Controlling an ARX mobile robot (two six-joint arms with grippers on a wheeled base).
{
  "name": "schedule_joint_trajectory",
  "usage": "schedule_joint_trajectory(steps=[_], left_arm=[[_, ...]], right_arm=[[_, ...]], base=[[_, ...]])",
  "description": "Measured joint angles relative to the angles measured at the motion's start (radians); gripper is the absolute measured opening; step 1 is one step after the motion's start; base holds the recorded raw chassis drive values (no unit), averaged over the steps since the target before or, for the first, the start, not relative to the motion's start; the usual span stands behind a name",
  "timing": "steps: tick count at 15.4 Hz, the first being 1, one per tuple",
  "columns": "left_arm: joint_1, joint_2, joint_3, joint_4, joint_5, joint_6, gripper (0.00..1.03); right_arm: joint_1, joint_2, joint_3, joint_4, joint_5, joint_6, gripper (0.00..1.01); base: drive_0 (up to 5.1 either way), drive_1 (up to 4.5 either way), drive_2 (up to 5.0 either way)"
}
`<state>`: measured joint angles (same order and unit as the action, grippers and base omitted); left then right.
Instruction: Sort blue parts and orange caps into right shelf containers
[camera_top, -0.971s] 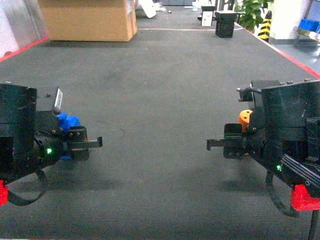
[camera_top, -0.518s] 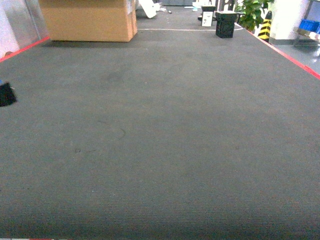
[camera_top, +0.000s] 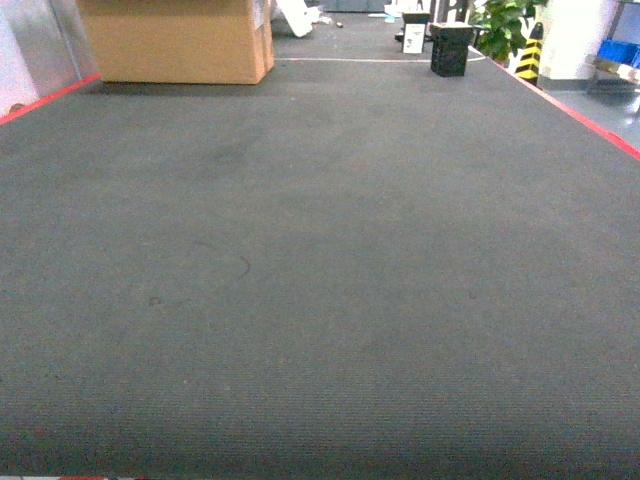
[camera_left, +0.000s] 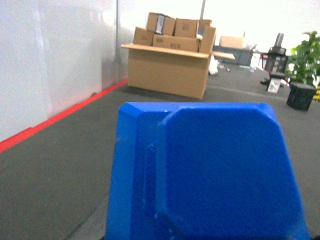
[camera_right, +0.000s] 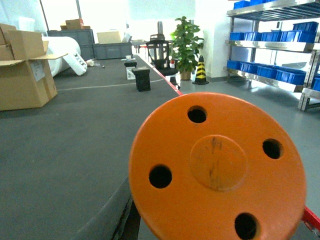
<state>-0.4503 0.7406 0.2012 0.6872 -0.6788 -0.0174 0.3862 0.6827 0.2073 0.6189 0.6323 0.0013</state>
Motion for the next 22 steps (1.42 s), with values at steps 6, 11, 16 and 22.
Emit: schedule_joint_trajectory(steps=[6,11,16,22], left_arm=[[0.113,-0.135,-0.008,-0.269,0.283,0.003,0.43],[0.28,-0.309,-0.112,-0.356,0.502,0.003,0.43],[0.439,-0.42,-0.153,-0.428,0.669,0.005,0.43],[0.449,-0.546,-0.191,-0.491,0.679,0.007,0.43]], right_arm=[[-0.126,-0.13,-0.012,-0.26,-0.322,0.001,0.44],[-0.254,-0.28,-0.112,-0.314,-0.494,0.001,0.44],[-0.393,-0.38,-0.155,-0.377,-0.632,0.001,0.44],[-0.386,-0.497,-0.195,-0.434,-0.632,0.002,0.44]], base=[[0.0,0.0,0.0],[0.0,0.0,0.0],[0.0,0.0,0.0],[0.0,0.0,0.0]])
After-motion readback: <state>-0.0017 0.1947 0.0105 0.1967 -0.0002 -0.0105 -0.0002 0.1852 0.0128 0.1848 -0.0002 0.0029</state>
